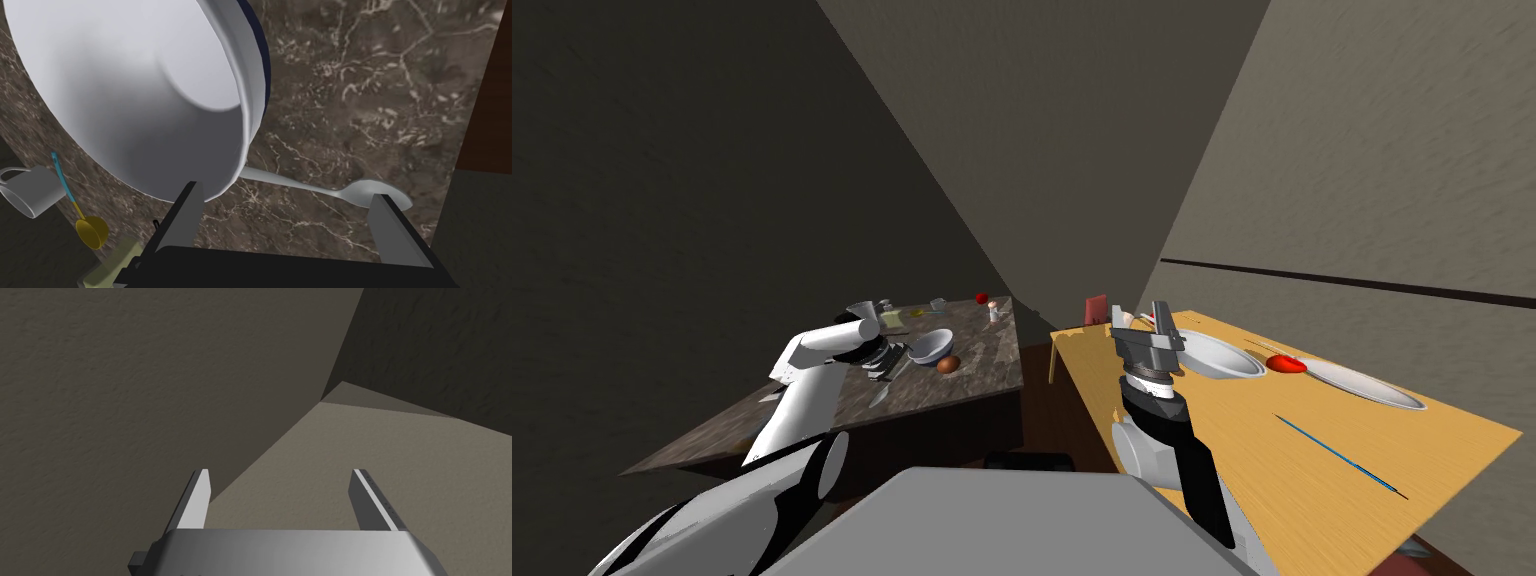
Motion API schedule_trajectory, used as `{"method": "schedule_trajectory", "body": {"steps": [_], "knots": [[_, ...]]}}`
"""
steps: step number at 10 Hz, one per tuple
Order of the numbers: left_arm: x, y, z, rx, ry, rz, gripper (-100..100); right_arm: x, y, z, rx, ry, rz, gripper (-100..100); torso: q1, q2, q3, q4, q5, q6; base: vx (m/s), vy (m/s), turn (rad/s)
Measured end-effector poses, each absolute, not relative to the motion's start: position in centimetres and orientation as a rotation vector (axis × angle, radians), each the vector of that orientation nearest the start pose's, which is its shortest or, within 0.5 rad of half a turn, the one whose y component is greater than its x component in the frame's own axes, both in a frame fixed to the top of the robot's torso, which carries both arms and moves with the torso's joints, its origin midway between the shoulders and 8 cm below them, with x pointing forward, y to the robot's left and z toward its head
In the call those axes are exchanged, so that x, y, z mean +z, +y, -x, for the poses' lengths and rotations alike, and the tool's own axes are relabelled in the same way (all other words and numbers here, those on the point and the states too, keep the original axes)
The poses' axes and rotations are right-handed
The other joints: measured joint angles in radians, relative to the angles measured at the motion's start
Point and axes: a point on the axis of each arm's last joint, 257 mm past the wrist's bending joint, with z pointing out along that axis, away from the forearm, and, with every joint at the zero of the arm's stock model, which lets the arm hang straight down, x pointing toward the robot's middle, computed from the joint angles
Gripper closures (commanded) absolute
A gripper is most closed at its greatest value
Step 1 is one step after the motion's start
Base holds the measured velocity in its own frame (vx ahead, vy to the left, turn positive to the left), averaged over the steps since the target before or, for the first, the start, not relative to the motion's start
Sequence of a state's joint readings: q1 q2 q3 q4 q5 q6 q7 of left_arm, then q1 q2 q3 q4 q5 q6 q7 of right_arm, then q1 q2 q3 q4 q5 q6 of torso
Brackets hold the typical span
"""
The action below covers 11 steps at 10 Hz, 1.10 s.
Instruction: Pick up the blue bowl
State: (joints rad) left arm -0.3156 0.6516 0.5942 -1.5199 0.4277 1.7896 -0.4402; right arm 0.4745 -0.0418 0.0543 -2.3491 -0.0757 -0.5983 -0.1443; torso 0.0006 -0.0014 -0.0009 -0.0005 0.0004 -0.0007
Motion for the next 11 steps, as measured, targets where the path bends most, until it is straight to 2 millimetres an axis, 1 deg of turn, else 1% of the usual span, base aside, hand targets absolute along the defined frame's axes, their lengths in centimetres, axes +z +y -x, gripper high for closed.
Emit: {"method": "schedule_trajectory", "body": {"steps": [2,3,5,11], "knots": [[-23.9,54.5,-38.5,-0.194,1.964,2.019,-100,7.8,-25.9,-31.3,1.594,0.435,-0.574,0,0.000,0.000,0.000,0.000,0.000,0.000,-0.009,0.012,-0.034],[-23.9,54.5,-38.5,-0.194,1.964,2.019,-100,7.8,-25.9,-31.3,1.594,0.435,-0.574,0,0.001,0.000,0.000,0.000,0.000,0.000,-0.045,0.045,-0.170],[-24.3,54.1,-39.2,-0.188,1.945,2.037,-100,7.8,-25.9,-31.3,1.594,0.435,-0.574,0,0.005,0.005,0.003,0.001,0.001,0.000,-0.094,0.089,-0.112],[-25.6,53.0,-41.1,-0.174,1.877,2.094,-100,7.8,-25.9,-31.3,1.594,0.435,-0.574,0,0.005,0.005,0.003,0.001,0.001,0.000,-0.082,0.062,-0.099]]}}
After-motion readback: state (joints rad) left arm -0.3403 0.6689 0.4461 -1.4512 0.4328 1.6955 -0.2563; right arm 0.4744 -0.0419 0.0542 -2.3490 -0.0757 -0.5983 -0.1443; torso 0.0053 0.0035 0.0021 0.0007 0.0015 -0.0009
